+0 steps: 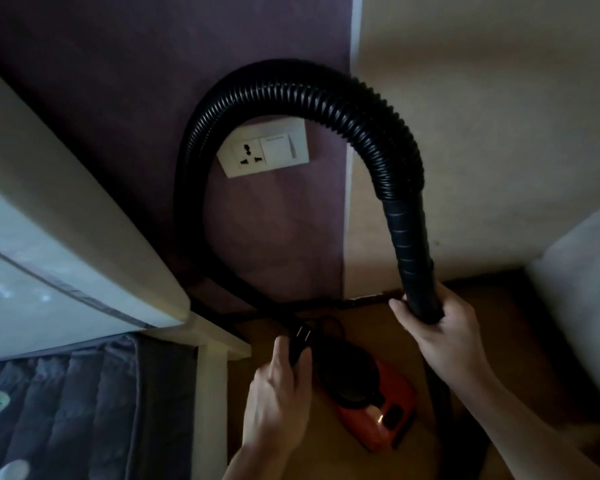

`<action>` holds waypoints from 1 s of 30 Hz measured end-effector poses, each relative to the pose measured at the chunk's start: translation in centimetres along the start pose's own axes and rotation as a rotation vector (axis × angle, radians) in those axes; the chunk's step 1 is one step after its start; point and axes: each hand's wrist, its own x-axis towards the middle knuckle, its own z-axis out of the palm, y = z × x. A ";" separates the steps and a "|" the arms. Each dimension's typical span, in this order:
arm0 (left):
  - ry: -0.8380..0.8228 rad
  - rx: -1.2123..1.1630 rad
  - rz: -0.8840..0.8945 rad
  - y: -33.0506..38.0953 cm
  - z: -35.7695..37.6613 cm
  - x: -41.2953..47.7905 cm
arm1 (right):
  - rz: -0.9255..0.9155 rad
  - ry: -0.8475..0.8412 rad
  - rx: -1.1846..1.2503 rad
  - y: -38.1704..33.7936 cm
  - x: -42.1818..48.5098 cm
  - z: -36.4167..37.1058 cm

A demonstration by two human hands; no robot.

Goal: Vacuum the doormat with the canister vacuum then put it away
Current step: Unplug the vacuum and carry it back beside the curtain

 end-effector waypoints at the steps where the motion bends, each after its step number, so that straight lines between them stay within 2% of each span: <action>1: -0.026 0.005 -0.007 -0.3 0.2 -0.3 | 0.002 -0.003 -0.008 0.2 -0.2 -0.2; 5: -0.133 -0.023 -0.066 -0.4 0.9 -1.2 | 0.052 -0.048 -0.011 0.3 -0.9 -1.1; 11: -0.276 0.046 -0.159 -1.2 3.4 -2.0 | 0.165 -0.275 0.039 1.8 -1.2 -3.6; 16: -0.451 0.113 -0.243 -2.5 6.7 -2.6 | 0.132 -0.298 0.004 3.5 -1.6 -5.7; 18: -0.444 0.061 -0.311 -3.5 8.5 -2.8 | 0.091 -0.306 0.013 4.4 -1.8 -6.4; 22: -0.325 -0.341 -0.627 -4.3 12.0 -3.1 | 0.079 -0.287 0.105 6.3 -2.4 -7.3; 24: -0.263 -0.454 -0.710 -5.0 14.0 -2.7 | 0.097 -0.294 0.146 7.4 -2.6 -7.5; 30: -0.218 -0.307 -0.668 -8.4 19.2 -0.9 | 0.054 -0.328 0.056 11.1 -2.5 -6.9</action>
